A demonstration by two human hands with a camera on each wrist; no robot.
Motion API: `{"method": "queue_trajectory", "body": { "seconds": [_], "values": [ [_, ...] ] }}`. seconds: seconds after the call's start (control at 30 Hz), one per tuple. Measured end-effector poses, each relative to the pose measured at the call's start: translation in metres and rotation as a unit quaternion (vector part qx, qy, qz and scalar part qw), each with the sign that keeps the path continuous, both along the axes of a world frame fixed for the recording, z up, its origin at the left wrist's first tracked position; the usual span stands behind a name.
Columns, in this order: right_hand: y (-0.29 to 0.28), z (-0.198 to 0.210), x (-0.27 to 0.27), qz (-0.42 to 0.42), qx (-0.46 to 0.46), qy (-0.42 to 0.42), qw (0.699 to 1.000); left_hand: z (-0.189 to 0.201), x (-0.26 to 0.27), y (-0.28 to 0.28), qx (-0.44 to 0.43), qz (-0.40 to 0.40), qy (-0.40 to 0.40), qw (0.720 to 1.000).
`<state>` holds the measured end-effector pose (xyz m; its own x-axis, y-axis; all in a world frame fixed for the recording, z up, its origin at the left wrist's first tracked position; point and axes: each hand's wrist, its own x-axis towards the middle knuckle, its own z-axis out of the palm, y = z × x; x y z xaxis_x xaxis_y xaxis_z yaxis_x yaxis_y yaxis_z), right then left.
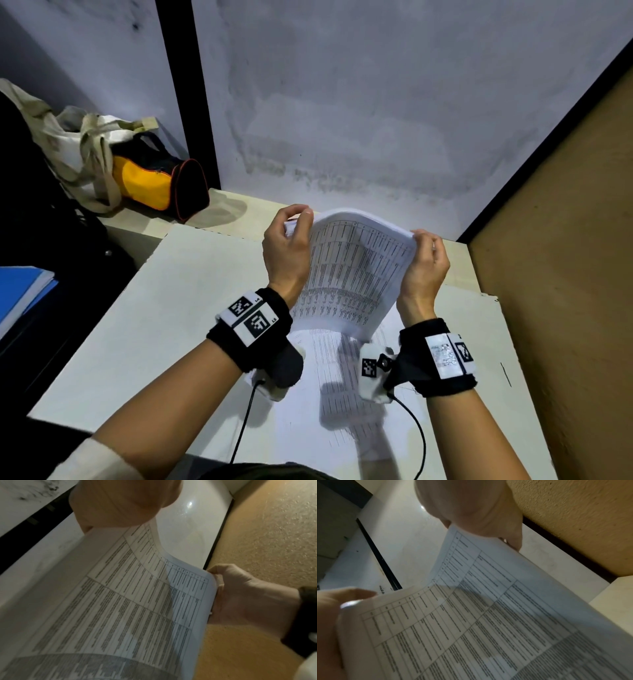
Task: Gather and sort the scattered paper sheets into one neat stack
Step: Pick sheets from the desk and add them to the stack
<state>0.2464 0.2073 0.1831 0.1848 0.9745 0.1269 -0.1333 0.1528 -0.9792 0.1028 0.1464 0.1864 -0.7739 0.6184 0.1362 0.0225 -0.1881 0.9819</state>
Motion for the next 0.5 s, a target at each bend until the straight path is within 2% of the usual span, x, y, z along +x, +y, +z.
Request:
{"method": "queue_trajectory", "body": {
  "seconds": [0.13,0.3,0.4,0.5],
  "values": [
    [0.003,-0.004,0.005,0.012,0.030,-0.030,0.999,-0.001,-0.003,-0.001,0.008,0.001,0.036,0.999],
    [0.003,-0.015,0.019,0.147,0.032,-0.018,0.988,-0.006,-0.003,-0.010,0.050,-0.049,0.052,0.996],
    [0.003,-0.040,0.029,0.215,-0.064,-0.072,0.972,-0.036,-0.016,-0.017,-0.029,-0.124,0.037,0.991],
    [-0.003,-0.066,0.034,0.229,-0.144,-0.152,0.951,-0.065,-0.029,-0.026,-0.141,-0.214,0.012,0.966]
  ]
}}
